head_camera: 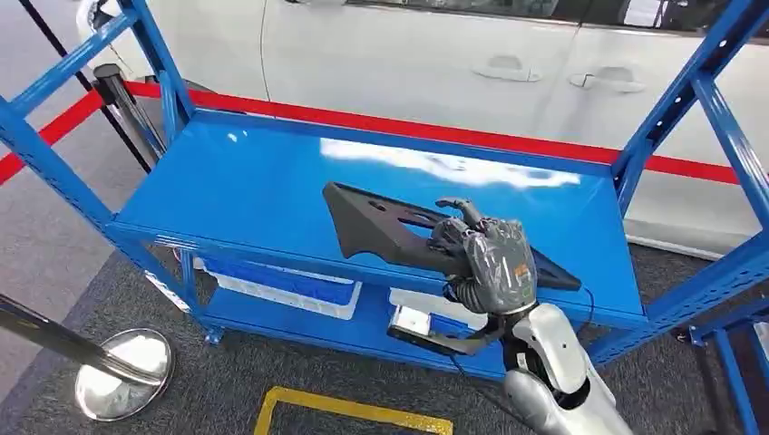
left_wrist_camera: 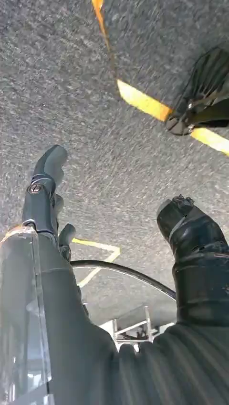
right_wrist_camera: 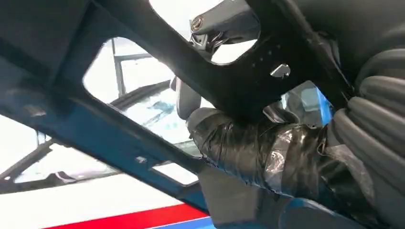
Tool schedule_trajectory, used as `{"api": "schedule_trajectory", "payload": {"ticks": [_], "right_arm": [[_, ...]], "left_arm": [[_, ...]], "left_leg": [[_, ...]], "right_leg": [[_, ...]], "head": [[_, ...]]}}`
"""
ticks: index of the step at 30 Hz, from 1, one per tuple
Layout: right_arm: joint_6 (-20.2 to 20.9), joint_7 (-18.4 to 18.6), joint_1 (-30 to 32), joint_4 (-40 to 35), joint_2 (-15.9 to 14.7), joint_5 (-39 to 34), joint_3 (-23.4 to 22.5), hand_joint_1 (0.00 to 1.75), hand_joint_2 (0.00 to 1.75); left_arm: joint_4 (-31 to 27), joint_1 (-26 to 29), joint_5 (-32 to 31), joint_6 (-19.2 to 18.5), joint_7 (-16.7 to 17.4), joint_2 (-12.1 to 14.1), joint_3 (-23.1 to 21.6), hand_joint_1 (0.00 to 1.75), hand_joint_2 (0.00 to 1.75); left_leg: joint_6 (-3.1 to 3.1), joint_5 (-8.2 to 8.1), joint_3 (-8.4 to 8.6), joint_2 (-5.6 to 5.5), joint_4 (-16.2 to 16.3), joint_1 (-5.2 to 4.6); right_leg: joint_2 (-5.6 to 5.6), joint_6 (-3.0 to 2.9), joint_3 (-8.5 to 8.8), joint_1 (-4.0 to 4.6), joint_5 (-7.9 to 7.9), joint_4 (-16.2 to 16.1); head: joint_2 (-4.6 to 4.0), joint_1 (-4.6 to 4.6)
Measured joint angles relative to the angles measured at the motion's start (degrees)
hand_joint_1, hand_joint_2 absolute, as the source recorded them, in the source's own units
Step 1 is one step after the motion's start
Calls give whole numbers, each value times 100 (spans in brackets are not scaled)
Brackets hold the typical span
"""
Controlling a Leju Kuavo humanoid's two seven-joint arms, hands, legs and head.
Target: Take the parts from the cabinet and place them on the table.
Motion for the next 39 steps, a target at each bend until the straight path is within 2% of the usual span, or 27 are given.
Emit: {"api": "schedule_trajectory", "payload": {"ticks": [2,3,4,5,6,8,9,10,13,14,16,17,18,19,20,21,23,24,25,28,29,31,33,34,35,37,39], "right_arm": [[0,2,16,-6,-24,0,0,175,175],[-2,2,32,-7,-31,0,0,175,175],[-9,2,48,-4,-39,11,0,175,175],[-30,-4,60,-6,-44,33,2,175,175],[-72,-18,66,-11,-55,55,4,175,175],[-188,-50,72,-54,-65,83,13,175,175],[-234,-74,69,-96,-72,98,20,175,175],[-295,-107,85,-138,-76,114,26,175,175],[-557,-188,156,-238,-118,175,39,175,175],[-621,-212,187,-278,-120,195,50,175,175],[-757,-247,214,-359,-127,258,87,175,175],[-809,-269,249,-402,-127,286,96,175,175],[-837,-280,278,-437,-133,308,109,175,175],[-844,-282,304,-459,-140,321,122,175,175],[-848,-286,332,-479,-151,330,138,175,175],[-855,-289,358,-500,-164,332,148,175,175],[-861,-286,369,-531,-190,332,162,175,175],[-872,-286,371,-553,-208,332,164,175,175],[-892,-278,363,-581,-225,332,164,175,175],[-968,-280,403,-588,-251,343,177,175,175],[-983,-280,422,-588,-277,341,181,175,175],[-1030,-282,461,-588,-308,334,188,175,175],[-1056,-284,503,-588,-310,330,197,175,175],[-1064,-286,524,-588,-319,330,201,175,175],[-1064,-286,538,-588,-326,330,203,175,175],[-1064,-286,543,-588,-341,330,203,175,175],[-1064,-286,542,-588,-345,330,203,175,175]], "left_arm": [[0,4,0,-2,0,0,0,0,175],[0,5,0,-2,0,0,0,0,175],[0,4,0,-2,-2,0,0,0,175],[0,4,-2,0,-7,0,-2,0,175],[0,4,-7,0,-11,0,-4,0,175],[0,3,-20,0,-20,-9,-9,0,175],[0,5,-28,0,-24,-18,-15,0,175],[0,5,-48,-2,-28,-28,-22,0,175],[0,6,-63,-2,-39,-28,-81,0,175],[0,13,-72,-2,-39,-24,-90,0,175],[2,6,-79,-2,-48,-35,-96,0,175],[2,7,-85,-2,-50,-33,-98,0,175],[2,7,-87,-2,-53,-28,-101,0,175],[2,7,-92,-2,-52,-26,-103,0,175],[2,8,-96,-2,-57,-26,-105,0,175],[2,10,-98,-2,-65,-26,-107,0,175],[2,2,-103,-2,-72,-26,-107,0,175],[2,-8,-105,-2,-79,-28,-111,0,175],[2,-15,-109,-2,-85,-26,-118,0,175],[4,-7,-127,-2,-96,-26,-138,0,175],[7,6,-133,-2,-96,-28,-140,0,175],[7,-20,-146,-2,-101,-28,-149,0,175],[7,-13,-149,0,-105,-28,-155,0,175],[7,-16,-151,0,-105,-22,-157,0,175],[7,-16,-151,0,-105,-17,-160,0,175],[7,-14,-155,0,-105,-15,-181,0,175],[7,-22,-157,0,-107,-17,-212,0,175]], "left_leg": [[33,122,-164,16,6,-2],[31,178,-242,20,12,-4],[20,235,-336,20,25,-3],[9,280,-416,21,41,-2],[-2,325,-494,20,66,-2],[-39,389,-603,15,112,1],[-69,419,-635,14,124,0],[-110,467,-640,15,124,-10],[-229,607,-628,14,44,17],[-255,555,-679,0,77,21],[-259,-25,-852,-21,545,30],[-274,-359,-979,-21,1006,30],[-292,-570,-1081,-23,1417,29],[-303,-626,-1129,-23,1721,30],[-310,-518,-1071,-22,1800,31],[-312,-317,-893,-22,1619,34],[-325,27,-243,-21,700,56],[-337,-62,21,-28,234,71],[-307,-122,177,-79,-18,12],[-233,-100,109,-84,3,-14],[-161,-39,35,-52,-50,24],[-46,40,-20,-21,-42,5],[14,111,-118,1,-37,-37],[23,153,-187,4,-24,-58],[26,186,-243,4,-8,-76],[30,239,-370,3,45,-108],[24,264,-454,-2,96,-119]], "right_leg": [[0,51,-226,-40,-667,794],[0,74,-313,-55,-843,1177],[-2,90,-330,-67,-847,1439],[-4,103,-234,-84,-715,1432],[-5,105,-20,-100,-497,1190],[-13,72,678,-99,-219,227],[-14,31,964,-82,-405,-249],[-8,5,1046,-40,-403,-403],[-6,-100,977,6,-280,-426],[-19,-179,949,-78,-180,-523],[-37,-287,843,-40,-66,-534],[-35,-287,769,-25,-9,-529],[-35,-290,700,-10,42,-522],[-35,-288,626,0,89,-513],[-36,-279,552,4,133,-494],[-37,-259,483,3,174,-484],[-33,-205,377,-12,233,-435],[-34,-177,328,0,251,-408],[-41,-147,267,21,269,-355],[-30,-46,228,10,384,-350],[-1,-12,196,-2,374,-332],[-4,44,22,-29,-120,77],[-8,72,-226,-45,-688,943],[-8,70,-311,-44,-819,1319],[-7,55,-290,-40,-783,1439],[-5,-25,101,-6,-422,1009],[-5,-135,729,83,-111,119]], "head": [[0,0],[0,-2],[0,-2],[0,0],[0,-2],[2,-2],[0,-2],[2,-13],[0,-4],[0,-7],[0,-15],[0,-13],[0,-13],[0,-13],[0,-13],[0,-13],[0,-13],[0,-13],[2,-9],[0,-7],[0,-4],[0,13],[0,11],[0,13],[0,9],[0,9],[2,11]]}}
